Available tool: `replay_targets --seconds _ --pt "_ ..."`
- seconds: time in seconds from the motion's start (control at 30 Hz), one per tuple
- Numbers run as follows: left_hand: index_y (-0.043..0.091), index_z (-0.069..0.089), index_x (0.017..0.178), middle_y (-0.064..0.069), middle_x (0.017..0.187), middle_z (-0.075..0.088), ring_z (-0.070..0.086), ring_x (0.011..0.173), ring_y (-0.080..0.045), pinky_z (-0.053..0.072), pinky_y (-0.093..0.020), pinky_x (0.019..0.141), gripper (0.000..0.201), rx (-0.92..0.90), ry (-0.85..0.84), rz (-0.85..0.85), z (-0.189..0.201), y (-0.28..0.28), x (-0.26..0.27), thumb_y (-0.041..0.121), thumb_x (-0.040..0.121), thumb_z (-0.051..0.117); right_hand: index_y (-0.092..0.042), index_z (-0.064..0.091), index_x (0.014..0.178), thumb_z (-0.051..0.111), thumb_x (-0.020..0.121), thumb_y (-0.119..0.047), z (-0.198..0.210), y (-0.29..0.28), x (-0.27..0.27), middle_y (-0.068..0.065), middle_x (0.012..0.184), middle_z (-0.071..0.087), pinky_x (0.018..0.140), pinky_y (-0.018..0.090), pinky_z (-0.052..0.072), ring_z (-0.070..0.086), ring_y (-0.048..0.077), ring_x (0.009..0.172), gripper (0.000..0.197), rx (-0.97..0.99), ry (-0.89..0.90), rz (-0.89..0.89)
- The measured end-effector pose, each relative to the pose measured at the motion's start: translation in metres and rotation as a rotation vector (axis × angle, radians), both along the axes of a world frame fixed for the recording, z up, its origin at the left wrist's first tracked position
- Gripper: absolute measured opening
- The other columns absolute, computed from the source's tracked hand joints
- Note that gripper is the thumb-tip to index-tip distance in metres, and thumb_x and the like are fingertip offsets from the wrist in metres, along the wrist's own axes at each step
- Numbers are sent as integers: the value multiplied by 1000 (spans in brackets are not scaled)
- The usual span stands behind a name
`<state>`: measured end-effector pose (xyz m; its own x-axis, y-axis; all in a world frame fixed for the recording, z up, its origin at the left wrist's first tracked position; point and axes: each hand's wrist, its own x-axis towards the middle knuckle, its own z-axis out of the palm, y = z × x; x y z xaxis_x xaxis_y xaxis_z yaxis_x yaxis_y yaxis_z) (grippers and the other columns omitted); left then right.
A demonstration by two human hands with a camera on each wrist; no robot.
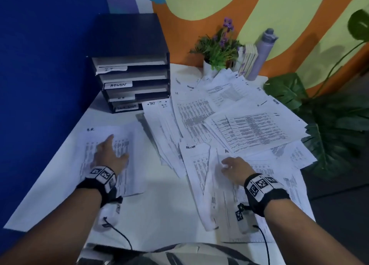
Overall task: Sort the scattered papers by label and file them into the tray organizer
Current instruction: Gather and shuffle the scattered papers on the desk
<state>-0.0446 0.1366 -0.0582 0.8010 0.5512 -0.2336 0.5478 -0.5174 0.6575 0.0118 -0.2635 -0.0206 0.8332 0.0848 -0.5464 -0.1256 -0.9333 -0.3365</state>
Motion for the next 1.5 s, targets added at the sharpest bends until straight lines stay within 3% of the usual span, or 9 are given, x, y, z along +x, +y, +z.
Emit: replay_targets --seconds 0.17,0.3,0.4,0.57,0.73,0.9,1.1,1.33,1.5 --pt "33 20 150 -4 158 23 35 138 -24 37 -45 110 92 -480 68 -15 -11 -66 50 40 77 76 -33 46 136 48 92 -48 -4 -68 10 8 144 34 105 44 40 46 34 123 46 -116 -131 -289" --pt "25 26 147 -7 150 38 48 127 -31 44 -46 105 90 -416 190 -16 -24 -91 74 53 74 72 -35 32 145 47 94 -45 -13 -117 8 8 154 13 104 46 39 40 40 128 54 -64 -154 -462" --pt "29 31 141 -6 140 48 58 112 -31 53 -47 91 93 -445 150 29 -25 -102 91 53 64 77 -42 18 149 53 91 -40 -20 -136 5 2 159 0 108 52 34 28 36 138 67 -98 -131 -374" --pt "13 9 152 -13 153 30 37 136 -32 32 -41 113 103 -243 130 -41 -19 -123 105 26 78 78 -50 4 148 50 91 -49 -26 -127 9 -6 160 -14 114 60 17 2 32 147 73 -243 -78 -161" --pt "13 17 150 -15 144 43 47 127 -33 38 -37 105 91 -244 143 -104 -5 -135 94 13 80 76 -49 2 148 46 91 -46 -27 -109 12 -7 160 -13 115 61 3 -12 30 147 72 -258 -160 28" --pt "10 31 144 -15 131 54 54 116 -29 40 -31 94 76 -251 27 -105 1 -148 52 2 80 72 -50 13 144 43 91 -48 -32 -95 4 -7 160 -6 113 62 14 -1 30 147 61 -203 -193 62" --pt "18 20 149 -8 146 42 44 130 -29 36 -42 110 87 -280 110 -130 -9 -141 -4 14 81 74 -50 23 137 36 88 -54 -48 -90 -38 -6 159 8 110 62 20 6 31 145 51 -204 -157 24" --pt "17 20 147 -12 141 46 49 125 -32 39 -44 107 96 -272 184 -111 -11 -124 -55 14 73 81 -40 54 113 35 88 -57 -35 -78 -79 -7 132 40 102 50 33 34 19 127 36 -230 -258 0" --pt "29 19 146 -14 146 28 40 130 -39 39 -50 105 108 -5 14 36 7 -122 -60 14 63 86 -23 59 116 48 94 -38 -32 -87 -64 3 133 39 93 44 50 55 22 110 29 54 -331 -360"
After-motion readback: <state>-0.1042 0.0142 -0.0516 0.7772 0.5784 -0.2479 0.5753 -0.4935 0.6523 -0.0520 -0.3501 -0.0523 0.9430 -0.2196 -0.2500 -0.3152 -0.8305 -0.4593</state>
